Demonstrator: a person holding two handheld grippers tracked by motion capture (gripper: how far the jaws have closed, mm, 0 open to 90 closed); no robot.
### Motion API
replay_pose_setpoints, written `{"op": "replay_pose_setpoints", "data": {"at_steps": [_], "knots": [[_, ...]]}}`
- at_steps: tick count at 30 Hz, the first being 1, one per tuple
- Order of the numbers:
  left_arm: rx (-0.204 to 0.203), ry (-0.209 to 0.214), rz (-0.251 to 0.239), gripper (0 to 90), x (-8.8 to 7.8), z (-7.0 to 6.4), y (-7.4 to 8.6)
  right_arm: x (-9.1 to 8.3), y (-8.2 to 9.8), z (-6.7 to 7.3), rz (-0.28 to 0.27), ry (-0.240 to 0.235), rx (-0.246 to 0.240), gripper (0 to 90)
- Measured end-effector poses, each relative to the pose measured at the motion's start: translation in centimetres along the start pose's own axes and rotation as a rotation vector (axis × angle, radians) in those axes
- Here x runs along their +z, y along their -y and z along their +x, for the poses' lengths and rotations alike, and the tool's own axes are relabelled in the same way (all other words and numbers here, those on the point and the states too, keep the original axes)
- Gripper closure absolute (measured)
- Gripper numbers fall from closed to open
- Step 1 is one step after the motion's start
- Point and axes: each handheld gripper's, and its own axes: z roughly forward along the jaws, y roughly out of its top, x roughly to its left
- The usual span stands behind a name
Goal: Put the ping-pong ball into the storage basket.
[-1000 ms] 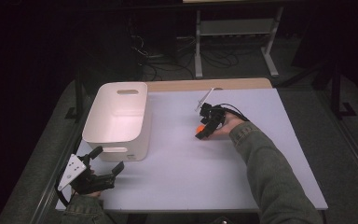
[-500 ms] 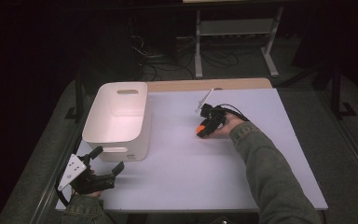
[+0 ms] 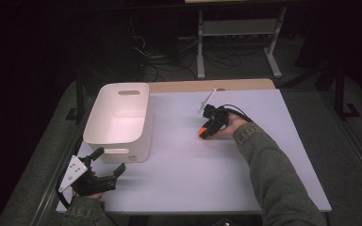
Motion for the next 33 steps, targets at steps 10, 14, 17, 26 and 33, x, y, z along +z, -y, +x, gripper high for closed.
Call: {"op": "replay_pose_setpoints", "data": {"at_steps": [10,14,17,26,33], "knots": [[0.0,0.0,-0.001,1.7,0.0,0.0,0.0,-1.4,-0.4,0.5,-0.01,-0.001,-0.003,49.8],[0.001,0.0,-0.001,1.7,0.0,0.0,0.0,-2.1,-0.8,0.8,-0.009,-0.003,-0.011,49.8],[0.003,0.001,-0.002,1.7,0.0,0.0,0.0,-2.6,-1.2,1.1,-0.013,0.0,-0.017,49.8],[0.003,0.0,0.0,1.7,0.0,-0.1,0.0,-4.2,-2.1,2.0,-0.032,0.008,-0.035,49.8],[0.004,-0.001,0.0,1.7,0.0,0.0,0.0,-5.2,-2.8,2.5,-0.037,0.01,-0.054,49.8]]}}
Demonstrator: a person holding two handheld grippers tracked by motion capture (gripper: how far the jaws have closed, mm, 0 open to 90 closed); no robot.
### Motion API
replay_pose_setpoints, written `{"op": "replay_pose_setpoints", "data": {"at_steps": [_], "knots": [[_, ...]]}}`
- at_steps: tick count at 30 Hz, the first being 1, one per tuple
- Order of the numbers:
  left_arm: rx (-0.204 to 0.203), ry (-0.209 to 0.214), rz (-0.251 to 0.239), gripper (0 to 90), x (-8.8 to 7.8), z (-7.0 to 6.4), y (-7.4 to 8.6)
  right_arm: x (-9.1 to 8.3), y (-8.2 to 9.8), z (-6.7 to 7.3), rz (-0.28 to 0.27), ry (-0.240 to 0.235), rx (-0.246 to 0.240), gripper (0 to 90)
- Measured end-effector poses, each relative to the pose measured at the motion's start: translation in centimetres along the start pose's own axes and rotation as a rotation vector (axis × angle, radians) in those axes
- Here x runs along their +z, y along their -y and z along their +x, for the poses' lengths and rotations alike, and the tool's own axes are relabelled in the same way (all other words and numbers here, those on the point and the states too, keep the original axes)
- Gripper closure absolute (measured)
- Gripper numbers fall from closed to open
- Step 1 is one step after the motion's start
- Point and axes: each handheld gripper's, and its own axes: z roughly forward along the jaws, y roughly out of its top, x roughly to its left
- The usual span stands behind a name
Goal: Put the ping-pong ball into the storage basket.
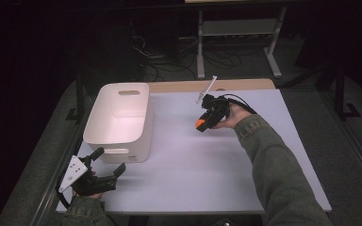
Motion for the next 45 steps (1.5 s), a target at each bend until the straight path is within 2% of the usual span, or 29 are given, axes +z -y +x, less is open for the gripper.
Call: {"op": "replay_pose_setpoints", "data": {"at_steps": [18,37,45], "knots": [[-0.001,0.0,0.0,1.7,0.0,0.0,0.0,-2.1,-2.1,1.4,-0.027,0.0,-0.06,49.8],[0.001,0.003,0.0,1.8,0.0,0.0,0.0,-3.2,-4.8,3.9,-0.011,0.002,-0.154,49.8],[0.002,0.001,0.0,1.8,0.0,0.0,0.0,-3.7,-5.8,4.3,-0.022,0.0,-0.171,49.8]]}}
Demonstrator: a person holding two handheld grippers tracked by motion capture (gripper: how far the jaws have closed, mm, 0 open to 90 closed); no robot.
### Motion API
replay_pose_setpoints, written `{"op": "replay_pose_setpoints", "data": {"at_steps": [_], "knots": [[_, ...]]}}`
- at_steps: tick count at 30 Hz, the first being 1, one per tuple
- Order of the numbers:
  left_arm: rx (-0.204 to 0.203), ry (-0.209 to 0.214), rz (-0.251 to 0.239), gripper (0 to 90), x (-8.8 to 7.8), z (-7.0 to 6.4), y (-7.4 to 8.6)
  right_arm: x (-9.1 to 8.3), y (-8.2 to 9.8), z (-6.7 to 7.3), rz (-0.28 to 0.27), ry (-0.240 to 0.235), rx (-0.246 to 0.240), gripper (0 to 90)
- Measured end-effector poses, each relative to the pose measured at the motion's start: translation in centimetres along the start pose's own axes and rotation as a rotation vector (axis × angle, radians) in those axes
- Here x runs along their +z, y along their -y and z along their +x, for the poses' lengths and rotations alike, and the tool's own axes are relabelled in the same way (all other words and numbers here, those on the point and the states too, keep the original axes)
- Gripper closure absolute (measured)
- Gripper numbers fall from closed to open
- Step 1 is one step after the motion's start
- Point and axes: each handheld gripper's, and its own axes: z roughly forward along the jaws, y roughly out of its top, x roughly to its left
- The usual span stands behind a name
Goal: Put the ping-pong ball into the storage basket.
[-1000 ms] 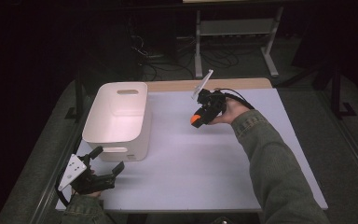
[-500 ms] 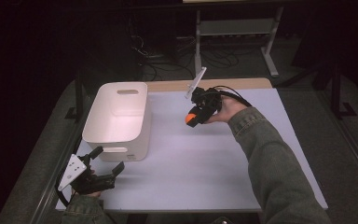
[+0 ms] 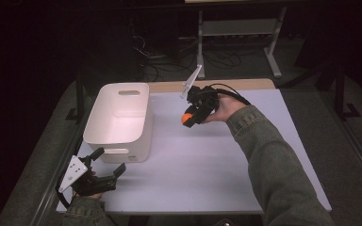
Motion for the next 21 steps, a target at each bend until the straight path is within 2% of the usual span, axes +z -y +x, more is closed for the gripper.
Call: {"op": "replay_pose_setpoints", "data": {"at_steps": [9,21], "knots": [[0.001,-0.002,-0.002,1.7,0.0,0.0,0.0,-0.3,-1.0,0.2,-0.011,-0.005,-0.015,49.8],[0.001,-0.001,-0.002,1.7,0.0,0.0,0.0,-0.2,-1.9,0.4,0.0,-0.003,-0.03,49.8]]}}
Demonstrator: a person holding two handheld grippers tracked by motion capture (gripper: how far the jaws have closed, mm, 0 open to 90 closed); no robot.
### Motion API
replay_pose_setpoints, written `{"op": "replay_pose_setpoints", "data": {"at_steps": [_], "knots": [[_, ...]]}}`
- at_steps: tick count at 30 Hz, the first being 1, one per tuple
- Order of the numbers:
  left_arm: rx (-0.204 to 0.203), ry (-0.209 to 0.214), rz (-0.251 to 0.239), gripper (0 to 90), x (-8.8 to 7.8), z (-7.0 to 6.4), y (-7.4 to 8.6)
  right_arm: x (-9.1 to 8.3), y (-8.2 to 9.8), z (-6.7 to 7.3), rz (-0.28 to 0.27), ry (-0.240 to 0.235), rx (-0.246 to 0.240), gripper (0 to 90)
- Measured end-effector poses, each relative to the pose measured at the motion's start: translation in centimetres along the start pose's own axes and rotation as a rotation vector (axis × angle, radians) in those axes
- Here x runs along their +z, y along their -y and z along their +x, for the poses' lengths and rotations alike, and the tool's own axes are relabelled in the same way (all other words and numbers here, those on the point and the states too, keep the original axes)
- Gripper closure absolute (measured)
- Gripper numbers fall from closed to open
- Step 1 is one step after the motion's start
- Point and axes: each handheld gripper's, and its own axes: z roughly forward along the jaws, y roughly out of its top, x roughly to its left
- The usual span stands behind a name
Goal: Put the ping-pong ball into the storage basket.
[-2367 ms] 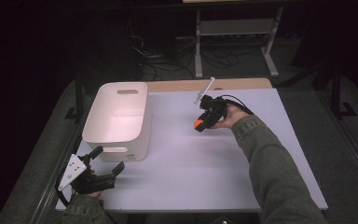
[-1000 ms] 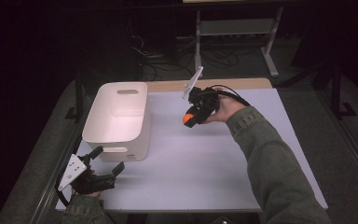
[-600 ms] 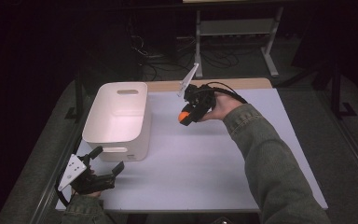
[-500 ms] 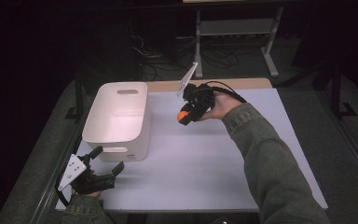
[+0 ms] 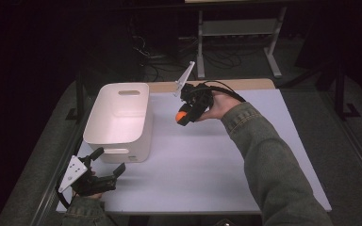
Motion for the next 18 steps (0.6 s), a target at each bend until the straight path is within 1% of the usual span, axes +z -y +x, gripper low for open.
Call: {"op": "replay_pose_setpoints", "data": {"at_steps": [7,10,12,13,18], "knots": [[0.001,0.0,-0.001,1.8,0.0,0.0,0.0,-0.3,-0.9,0.2,-0.004,0.002,-0.017,49.8],[0.001,0.001,-0.001,1.8,0.0,0.0,0.0,-0.4,-1.2,0.3,-0.015,0.001,-0.029,49.8],[0.0,0.001,-0.001,1.7,0.0,0.0,0.0,-0.4,-1.3,0.3,-0.026,-0.002,-0.024,49.8],[0.001,0.001,-0.001,1.8,0.0,0.0,0.0,-0.4,-1.4,0.2,-0.028,-0.002,-0.03,49.8],[0.001,0.002,-0.001,1.7,0.0,0.0,0.0,-0.4,-1.8,0.2,-0.029,-0.002,-0.034,49.8]]}}
